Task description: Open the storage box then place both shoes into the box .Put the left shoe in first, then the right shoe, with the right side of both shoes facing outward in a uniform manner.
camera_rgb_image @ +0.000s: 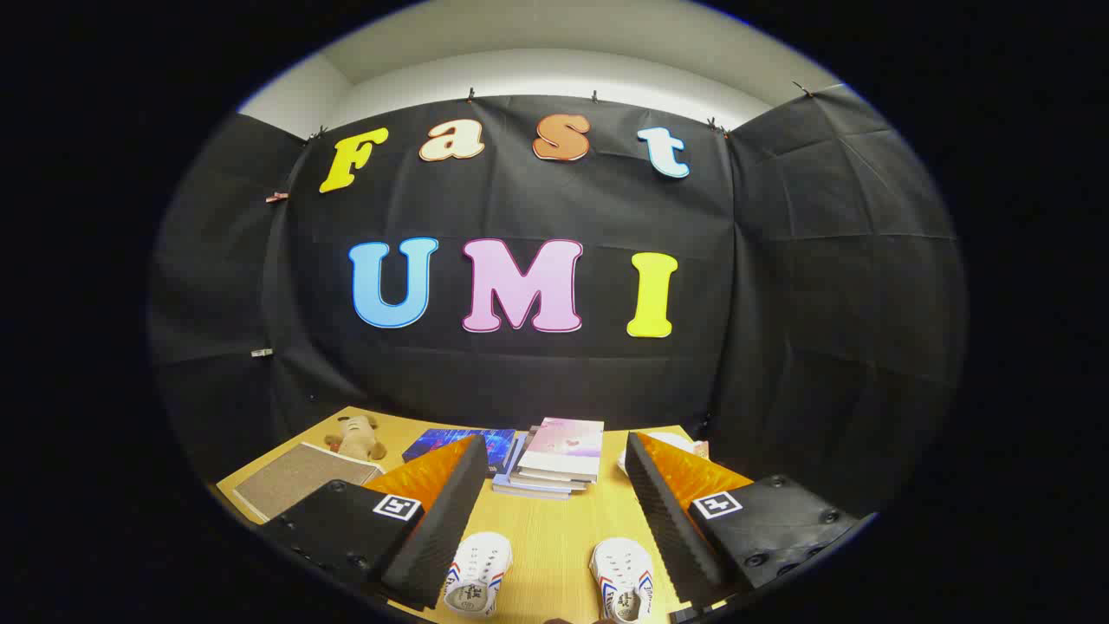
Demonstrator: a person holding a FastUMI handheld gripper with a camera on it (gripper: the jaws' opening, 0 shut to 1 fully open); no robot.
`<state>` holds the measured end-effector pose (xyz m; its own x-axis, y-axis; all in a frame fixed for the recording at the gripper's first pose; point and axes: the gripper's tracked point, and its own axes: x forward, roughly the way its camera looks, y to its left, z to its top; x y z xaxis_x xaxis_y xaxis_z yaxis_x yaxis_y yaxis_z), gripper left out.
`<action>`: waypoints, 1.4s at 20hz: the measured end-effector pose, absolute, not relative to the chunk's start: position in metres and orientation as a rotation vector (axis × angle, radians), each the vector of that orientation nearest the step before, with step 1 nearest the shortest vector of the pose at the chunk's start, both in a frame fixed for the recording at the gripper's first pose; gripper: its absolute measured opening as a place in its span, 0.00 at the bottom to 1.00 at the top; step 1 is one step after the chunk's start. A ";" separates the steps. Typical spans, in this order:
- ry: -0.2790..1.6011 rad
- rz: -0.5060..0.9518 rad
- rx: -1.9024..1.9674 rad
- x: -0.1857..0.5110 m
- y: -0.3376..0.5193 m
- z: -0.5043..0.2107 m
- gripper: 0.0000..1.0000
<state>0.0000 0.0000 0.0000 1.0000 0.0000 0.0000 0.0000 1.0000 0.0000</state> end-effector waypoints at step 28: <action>0.310 0.290 0.199 0.003 0.109 -0.076 0.99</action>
<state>0.0030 0.1089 -0.0760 0.9114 0.3101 -0.2706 -0.2497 0.9392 0.2355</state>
